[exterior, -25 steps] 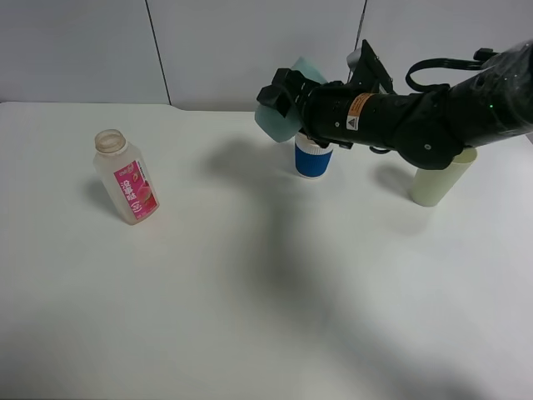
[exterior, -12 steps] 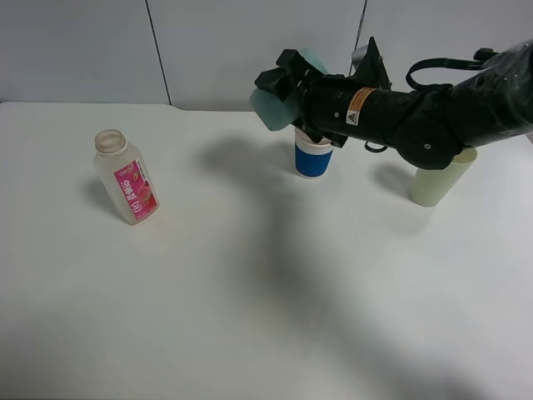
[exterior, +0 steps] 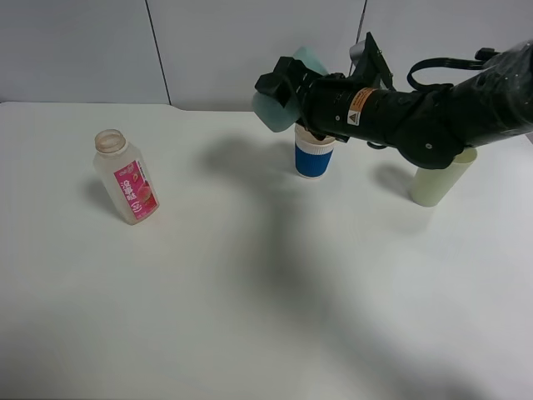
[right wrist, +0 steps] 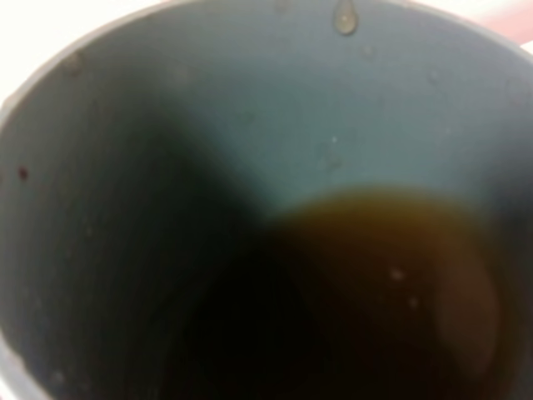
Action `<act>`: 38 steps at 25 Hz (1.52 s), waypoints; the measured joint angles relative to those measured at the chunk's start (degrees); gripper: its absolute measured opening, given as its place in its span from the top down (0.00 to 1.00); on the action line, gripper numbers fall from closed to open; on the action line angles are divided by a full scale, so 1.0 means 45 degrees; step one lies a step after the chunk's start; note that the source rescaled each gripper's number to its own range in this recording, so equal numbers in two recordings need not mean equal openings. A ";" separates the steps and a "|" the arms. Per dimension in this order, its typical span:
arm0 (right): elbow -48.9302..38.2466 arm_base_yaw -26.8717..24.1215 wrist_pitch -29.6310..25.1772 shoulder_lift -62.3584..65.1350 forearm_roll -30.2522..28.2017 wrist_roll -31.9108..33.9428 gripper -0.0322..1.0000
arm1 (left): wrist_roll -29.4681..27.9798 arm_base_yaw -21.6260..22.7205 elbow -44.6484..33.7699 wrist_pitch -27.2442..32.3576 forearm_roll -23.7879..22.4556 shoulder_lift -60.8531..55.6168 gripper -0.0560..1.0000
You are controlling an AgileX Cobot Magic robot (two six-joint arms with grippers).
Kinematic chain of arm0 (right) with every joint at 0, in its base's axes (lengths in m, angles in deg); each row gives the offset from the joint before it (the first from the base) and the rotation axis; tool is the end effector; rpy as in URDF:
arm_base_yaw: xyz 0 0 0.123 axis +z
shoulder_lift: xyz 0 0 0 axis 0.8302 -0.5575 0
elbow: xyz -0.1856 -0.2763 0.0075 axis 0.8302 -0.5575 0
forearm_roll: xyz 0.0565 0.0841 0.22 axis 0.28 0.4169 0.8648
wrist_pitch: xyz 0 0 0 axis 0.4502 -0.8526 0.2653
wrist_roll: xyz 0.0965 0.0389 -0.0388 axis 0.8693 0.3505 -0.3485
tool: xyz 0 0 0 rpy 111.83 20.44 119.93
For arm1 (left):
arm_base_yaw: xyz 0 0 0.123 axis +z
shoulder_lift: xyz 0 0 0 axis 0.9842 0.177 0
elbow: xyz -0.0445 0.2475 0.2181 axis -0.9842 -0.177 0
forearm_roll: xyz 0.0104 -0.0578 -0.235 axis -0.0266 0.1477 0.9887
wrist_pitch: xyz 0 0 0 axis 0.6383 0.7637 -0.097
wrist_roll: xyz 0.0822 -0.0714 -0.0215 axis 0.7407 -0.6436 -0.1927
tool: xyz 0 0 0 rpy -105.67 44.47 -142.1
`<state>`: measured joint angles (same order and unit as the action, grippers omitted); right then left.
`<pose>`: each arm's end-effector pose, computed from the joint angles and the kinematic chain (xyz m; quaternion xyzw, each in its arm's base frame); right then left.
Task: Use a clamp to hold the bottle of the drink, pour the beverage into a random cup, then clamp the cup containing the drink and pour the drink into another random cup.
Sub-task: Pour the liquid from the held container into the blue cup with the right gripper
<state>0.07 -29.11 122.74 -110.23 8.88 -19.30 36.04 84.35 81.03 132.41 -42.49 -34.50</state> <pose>0.3425 0.2044 0.2342 0.0620 0.7874 0.4399 0.4273 -0.0446 0.0003 0.2659 -0.0546 0.8462 0.0280 0.5293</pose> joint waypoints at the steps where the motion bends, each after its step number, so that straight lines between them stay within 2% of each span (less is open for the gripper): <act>1: 0.0000 0.0000 -0.0027 0.0000 0.0000 -0.0012 0.97 | 0.0000 0.0000 0.0000 0.0000 0.0000 0.0000 0.00; 5: 0.0000 0.0000 -0.0027 0.0000 0.0126 0.0074 0.97 | 0.0000 0.0000 0.0000 0.0000 0.0000 0.0000 0.00; 12: 0.0000 -0.0075 0.0465 -0.0028 0.0420 0.1218 0.97 | 0.0000 0.0000 0.0000 0.0000 0.0000 0.0000 0.00; 17: 0.0002 -0.0198 0.1732 -0.0953 0.0220 0.2638 0.97 | 0.0000 0.0000 0.0000 0.0000 0.0000 0.0000 0.00; 32: 0.0013 -0.0467 0.2684 -0.1360 0.0080 0.3159 0.97 | 0.0000 0.0000 0.0000 0.0000 0.0000 0.0000 0.00; 38: 0.0013 -0.0467 0.3517 -0.1360 0.0009 0.3707 0.97 | 0.0000 0.0000 0.0000 0.0000 0.0000 0.0000 0.00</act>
<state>0.13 -31.21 138.56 -116.35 8.92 -2.62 36.04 84.35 81.03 132.41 -42.49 -34.50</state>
